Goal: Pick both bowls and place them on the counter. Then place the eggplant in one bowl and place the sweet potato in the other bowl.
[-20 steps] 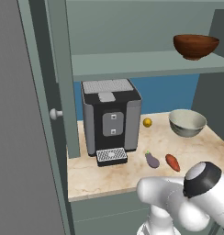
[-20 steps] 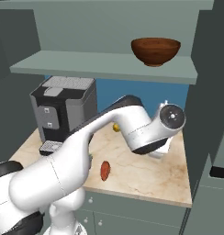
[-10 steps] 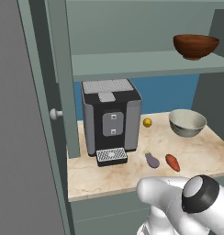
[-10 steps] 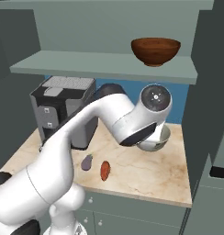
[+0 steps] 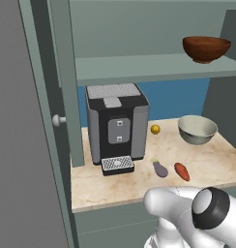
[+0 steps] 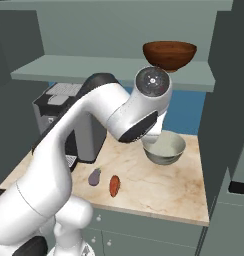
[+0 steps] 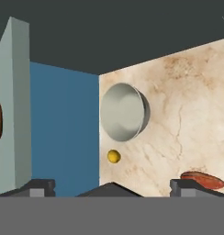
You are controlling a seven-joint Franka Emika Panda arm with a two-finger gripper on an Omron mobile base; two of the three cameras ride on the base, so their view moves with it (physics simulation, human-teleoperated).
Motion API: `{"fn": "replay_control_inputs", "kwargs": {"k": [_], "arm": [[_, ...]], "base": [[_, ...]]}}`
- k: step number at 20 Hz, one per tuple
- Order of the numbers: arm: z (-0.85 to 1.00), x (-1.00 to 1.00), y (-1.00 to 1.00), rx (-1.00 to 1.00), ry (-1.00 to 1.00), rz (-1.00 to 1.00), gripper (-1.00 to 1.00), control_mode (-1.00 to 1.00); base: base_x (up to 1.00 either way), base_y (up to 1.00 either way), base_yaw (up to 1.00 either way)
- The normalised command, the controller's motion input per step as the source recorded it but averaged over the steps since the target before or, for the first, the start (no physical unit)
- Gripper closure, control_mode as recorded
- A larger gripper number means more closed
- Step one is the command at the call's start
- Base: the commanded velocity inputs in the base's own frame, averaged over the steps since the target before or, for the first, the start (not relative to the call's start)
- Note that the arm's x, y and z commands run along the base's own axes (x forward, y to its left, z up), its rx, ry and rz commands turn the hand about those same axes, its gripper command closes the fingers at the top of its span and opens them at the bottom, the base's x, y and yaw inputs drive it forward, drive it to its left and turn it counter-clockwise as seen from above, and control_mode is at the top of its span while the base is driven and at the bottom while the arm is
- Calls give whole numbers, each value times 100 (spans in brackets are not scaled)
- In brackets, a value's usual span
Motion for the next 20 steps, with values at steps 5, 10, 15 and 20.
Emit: {"fn": "replay_control_inputs", "kwargs": {"k": [5,10,15,20], "arm": [[54,17,15,0,0,5,-100,-100],[39,12,14,0,-11,3,-100,-100],[31,24,9,0,-13,0,-100,-100],[18,35,24,0,-15,0,-100,-100]], "base": [[0,0,0],[0,0,0],[0,0,0],[0,0,0]]}}
